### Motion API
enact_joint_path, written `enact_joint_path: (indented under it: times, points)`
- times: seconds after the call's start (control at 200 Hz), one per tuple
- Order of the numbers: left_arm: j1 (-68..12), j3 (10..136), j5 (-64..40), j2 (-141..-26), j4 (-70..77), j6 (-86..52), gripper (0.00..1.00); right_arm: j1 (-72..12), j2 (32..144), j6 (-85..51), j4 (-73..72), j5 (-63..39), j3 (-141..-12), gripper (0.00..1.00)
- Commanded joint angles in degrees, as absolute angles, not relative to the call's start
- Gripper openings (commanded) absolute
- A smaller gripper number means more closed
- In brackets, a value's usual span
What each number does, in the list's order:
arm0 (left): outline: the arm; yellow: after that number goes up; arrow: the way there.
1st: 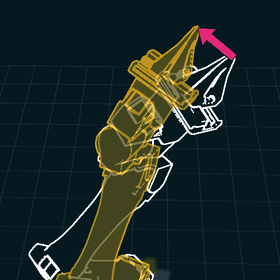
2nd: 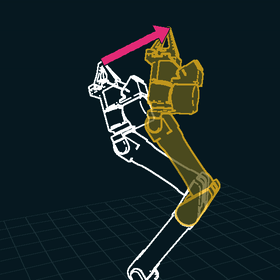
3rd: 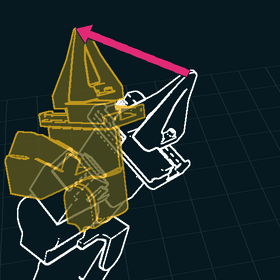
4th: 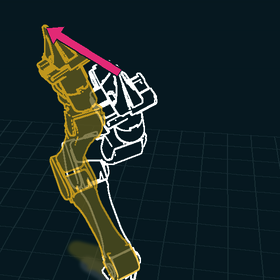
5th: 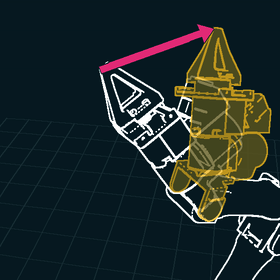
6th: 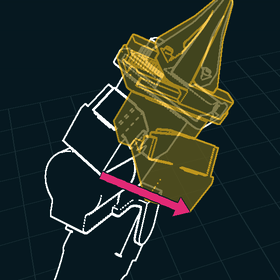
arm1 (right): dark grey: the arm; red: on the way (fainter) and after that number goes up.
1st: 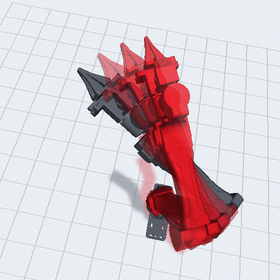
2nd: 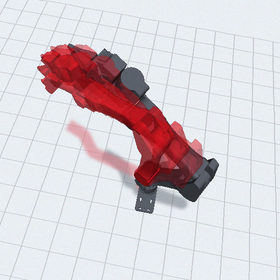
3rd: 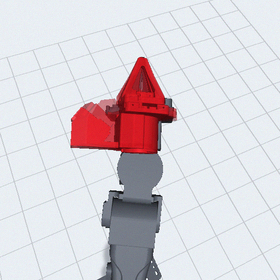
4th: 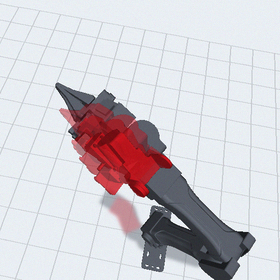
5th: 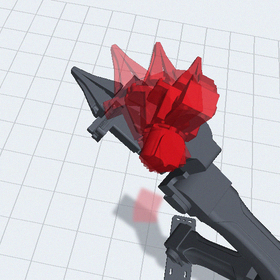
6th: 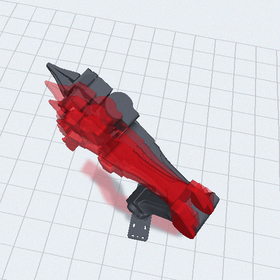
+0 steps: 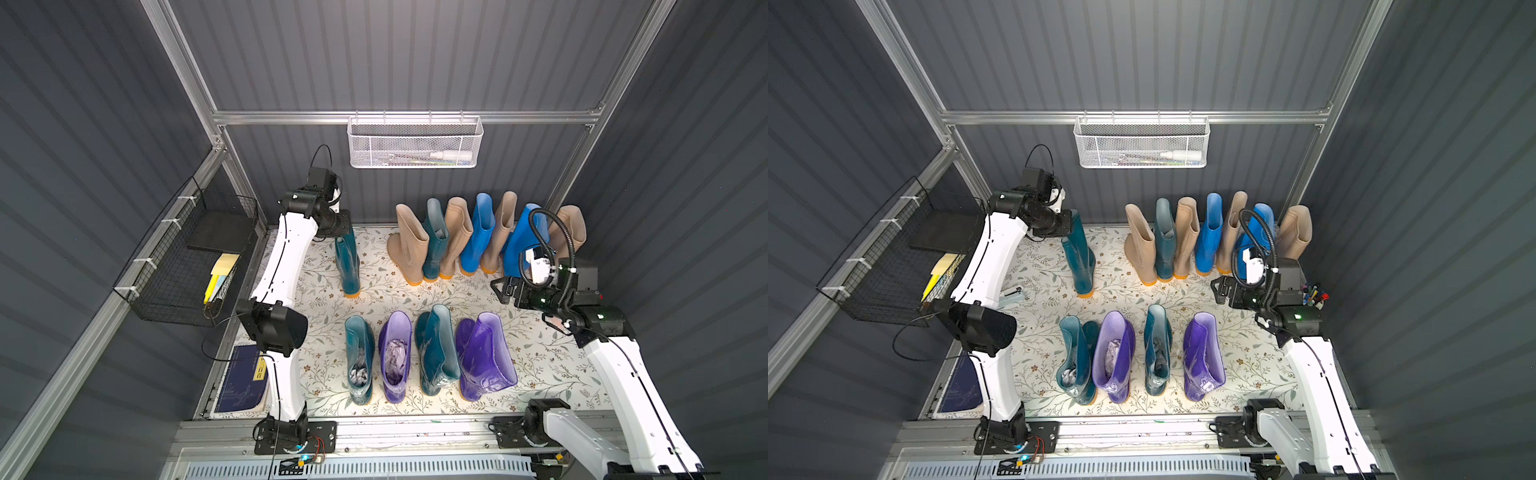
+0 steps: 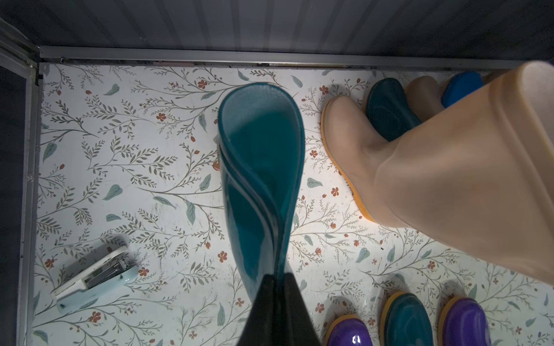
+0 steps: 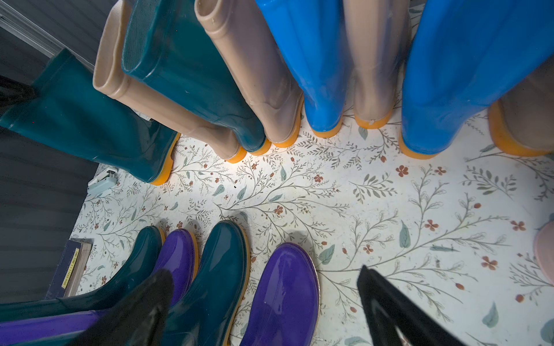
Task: Match and arrange rain boots in pairs
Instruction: Move the rain boot to the corner of the board.
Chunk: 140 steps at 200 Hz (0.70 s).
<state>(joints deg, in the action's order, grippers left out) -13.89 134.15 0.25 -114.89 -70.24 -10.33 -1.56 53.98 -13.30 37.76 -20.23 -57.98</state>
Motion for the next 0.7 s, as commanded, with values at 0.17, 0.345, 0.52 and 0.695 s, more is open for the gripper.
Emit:
enact_joint_path:
  times: [0.17, 0.345, 0.52, 0.695]
  points:
    - [-13.7, 129.1, 1.0, -110.9, -67.9, -10.0, 0.43, -1.8, 54.4, -13.6, 38.4, -20.9, -59.4, 0.99]
    - [-13.7, 128.8, 2.0, -111.2, -68.0, -10.1, 0.54, -1.8, 54.4, -13.5, 38.4, -20.7, -59.3, 0.99]
    - [-13.7, 129.4, 2.3, -113.4, -68.6, -10.6, 0.53, -1.8, 54.5, -13.5, 38.5, -20.7, -59.3, 0.99]
    - [-13.7, 130.6, 2.1, -116.3, -69.0, -10.8, 0.19, -1.8, 54.6, -13.7, 38.1, -20.8, -58.9, 0.99]
